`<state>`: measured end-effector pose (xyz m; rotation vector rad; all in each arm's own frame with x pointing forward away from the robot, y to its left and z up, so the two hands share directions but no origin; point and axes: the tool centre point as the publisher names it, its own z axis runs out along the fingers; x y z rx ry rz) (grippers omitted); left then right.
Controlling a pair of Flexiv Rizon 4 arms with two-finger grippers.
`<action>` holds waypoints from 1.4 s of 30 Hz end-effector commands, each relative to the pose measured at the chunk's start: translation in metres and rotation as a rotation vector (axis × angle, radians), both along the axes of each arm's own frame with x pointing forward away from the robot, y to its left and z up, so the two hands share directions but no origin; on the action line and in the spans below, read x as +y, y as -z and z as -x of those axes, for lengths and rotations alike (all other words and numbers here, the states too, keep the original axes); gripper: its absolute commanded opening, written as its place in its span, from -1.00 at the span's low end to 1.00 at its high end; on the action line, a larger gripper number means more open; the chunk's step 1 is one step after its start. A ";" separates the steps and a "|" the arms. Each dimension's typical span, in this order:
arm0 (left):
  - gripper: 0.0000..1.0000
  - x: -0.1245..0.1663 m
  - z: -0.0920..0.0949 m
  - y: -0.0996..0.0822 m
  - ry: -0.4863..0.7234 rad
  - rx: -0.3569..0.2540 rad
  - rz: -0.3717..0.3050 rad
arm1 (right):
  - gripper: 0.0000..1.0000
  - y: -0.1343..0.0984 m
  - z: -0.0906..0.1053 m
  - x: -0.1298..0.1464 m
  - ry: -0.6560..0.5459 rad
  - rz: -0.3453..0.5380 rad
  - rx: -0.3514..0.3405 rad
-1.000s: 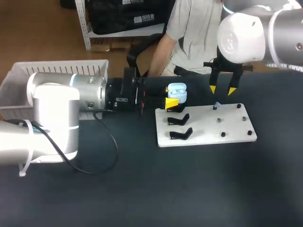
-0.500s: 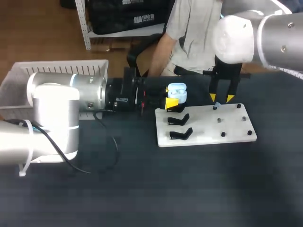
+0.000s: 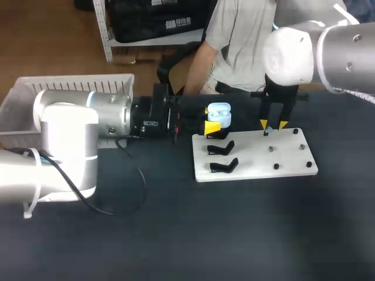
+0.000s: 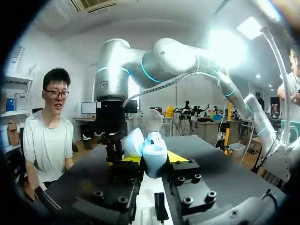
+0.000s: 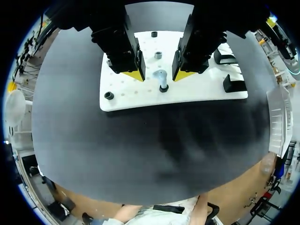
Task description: Pick up each earbud case from the left stands, insert the matching earbuds, close the lid, and place the case in the box.
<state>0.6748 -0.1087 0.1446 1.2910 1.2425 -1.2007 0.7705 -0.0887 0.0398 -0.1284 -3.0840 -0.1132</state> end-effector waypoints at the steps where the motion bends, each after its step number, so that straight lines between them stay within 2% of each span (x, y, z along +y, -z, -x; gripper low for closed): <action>1: -1.00 0.000 0.002 0.001 -0.007 -0.004 0.003 | -0.23 0.004 0.003 0.000 0.002 -0.002 -0.004; 7: -1.00 0.000 0.002 0.001 -0.007 -0.004 0.003 | -0.21 0.006 0.005 -0.002 0.007 -0.007 0.001; 11: -1.00 0.000 0.002 0.001 -0.007 -0.004 0.003 | -0.33 0.006 0.003 -0.001 0.015 -0.016 -0.002; 16: -1.00 0.000 0.002 0.001 -0.007 -0.004 0.003 | -0.30 0.008 0.005 0.000 0.014 -0.021 0.000; 32: -1.00 0.000 0.002 0.001 -0.007 -0.004 0.003 | -0.40 0.010 0.001 0.000 0.038 -0.028 0.015; 35: -1.00 0.000 0.002 0.001 -0.007 -0.004 0.003 | -0.69 0.010 0.002 0.001 0.040 -0.031 0.018; 37: -1.00 0.000 0.002 0.001 -0.007 -0.004 0.003 | -0.76 0.011 0.002 0.002 0.040 -0.032 0.019; 39: -1.00 0.000 0.002 0.001 -0.007 -0.004 0.003 | -0.98 0.010 0.002 0.002 0.043 -0.032 0.019; 42: -1.00 0.000 0.002 0.001 -0.007 -0.004 0.003 | -1.00 0.009 0.002 0.002 0.046 -0.032 0.020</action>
